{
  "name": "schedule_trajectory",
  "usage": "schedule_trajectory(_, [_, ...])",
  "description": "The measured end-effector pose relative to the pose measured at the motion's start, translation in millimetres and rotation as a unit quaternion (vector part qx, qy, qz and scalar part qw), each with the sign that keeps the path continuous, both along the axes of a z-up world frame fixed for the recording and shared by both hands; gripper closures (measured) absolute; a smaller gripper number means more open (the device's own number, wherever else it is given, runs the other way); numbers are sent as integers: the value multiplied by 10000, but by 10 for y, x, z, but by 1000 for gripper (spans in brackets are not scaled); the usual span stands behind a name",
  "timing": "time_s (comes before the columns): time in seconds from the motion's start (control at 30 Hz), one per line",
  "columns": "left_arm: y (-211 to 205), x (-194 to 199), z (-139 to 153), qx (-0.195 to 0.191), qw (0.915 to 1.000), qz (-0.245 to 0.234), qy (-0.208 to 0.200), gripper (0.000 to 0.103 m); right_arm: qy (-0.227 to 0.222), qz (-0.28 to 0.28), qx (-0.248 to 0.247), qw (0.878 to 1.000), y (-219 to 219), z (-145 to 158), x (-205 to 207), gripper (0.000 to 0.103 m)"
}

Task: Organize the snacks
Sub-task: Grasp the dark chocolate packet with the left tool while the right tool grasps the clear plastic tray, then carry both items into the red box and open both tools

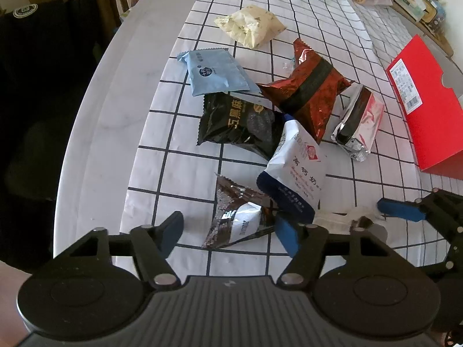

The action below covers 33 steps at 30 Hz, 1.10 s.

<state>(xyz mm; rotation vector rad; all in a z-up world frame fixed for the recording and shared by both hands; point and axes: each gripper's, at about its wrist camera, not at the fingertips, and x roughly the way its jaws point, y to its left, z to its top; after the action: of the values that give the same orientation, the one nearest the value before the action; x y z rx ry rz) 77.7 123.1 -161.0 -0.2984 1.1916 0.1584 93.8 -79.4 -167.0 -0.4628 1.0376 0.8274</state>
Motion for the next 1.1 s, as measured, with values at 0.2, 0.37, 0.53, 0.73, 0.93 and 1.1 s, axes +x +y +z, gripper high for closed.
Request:
schedule_trajectory(0.2, [-14, 1, 21, 10, 10000, -52, 1, 65, 8, -16, 2, 10000, -8, 22, -20, 58])
schedule_trajectory(0.37, [-18, -52, 38, 8, 9999, -116, -79, 73, 84, -179, 79, 9998, -97, 32, -31, 58])
schedule_trajectory(0.53, [1, -99, 54, -19, 9999, -54, -104, 74, 191, -439, 248, 9985, -277, 110, -60, 58])
schedule_trajectory(0.73, [-6, -204, 128, -78, 9998, 14, -185, 74, 176, -818, 537, 9950, -531, 295, -114, 58])
schedule_trajectory(0.93, [-103, -322, 324, 20, 9992, -65, -382, 74, 54, -1237, 860, 9886, -835, 542, -132, 58])
schedule_trajectory(1.1, [-245, -374, 560, -9, 9979, -188, -612, 74, -72, -1556, 1121, 9814, -1086, 756, -123, 58])
